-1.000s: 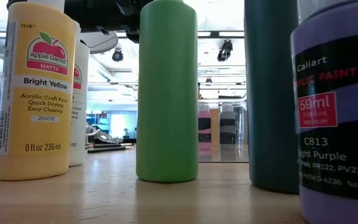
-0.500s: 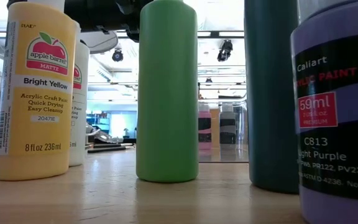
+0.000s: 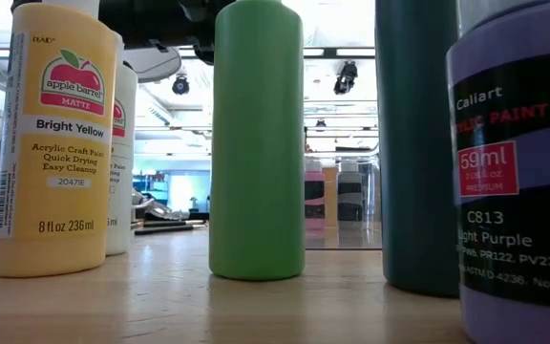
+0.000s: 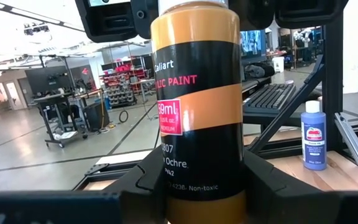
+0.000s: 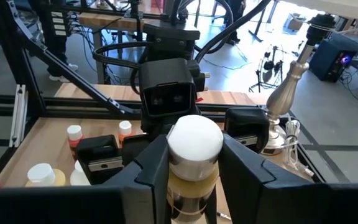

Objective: Pick & Place Paint Supplies
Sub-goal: Put the small yellow paint bottle into the transparent bin, then put the small purple paint bottle into the transparent bin

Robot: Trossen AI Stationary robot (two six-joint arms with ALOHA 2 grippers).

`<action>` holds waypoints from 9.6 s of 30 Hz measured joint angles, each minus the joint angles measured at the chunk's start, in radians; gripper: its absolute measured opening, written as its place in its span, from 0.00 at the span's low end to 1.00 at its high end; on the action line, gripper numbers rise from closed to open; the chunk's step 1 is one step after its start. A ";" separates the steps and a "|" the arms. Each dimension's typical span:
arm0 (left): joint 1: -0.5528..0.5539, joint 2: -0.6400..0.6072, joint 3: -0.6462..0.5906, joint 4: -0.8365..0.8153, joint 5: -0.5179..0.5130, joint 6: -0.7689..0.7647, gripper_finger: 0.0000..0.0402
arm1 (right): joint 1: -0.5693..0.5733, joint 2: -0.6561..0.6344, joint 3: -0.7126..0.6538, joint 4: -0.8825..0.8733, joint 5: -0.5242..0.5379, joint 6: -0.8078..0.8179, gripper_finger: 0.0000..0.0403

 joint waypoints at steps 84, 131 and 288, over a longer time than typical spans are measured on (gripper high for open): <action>0.000 -0.277 0.023 -0.573 -0.290 -0.155 0.65 | -0.153 0.239 -0.406 0.274 0.173 0.226 0.26; -0.001 -0.277 0.023 -0.575 -0.289 -0.154 0.65 | -0.099 0.214 0.122 -0.758 0.168 0.155 0.30; 0.048 0.072 0.458 -0.682 0.741 -1.322 0.64 | 0.467 0.475 0.360 -0.774 1.269 -0.553 0.29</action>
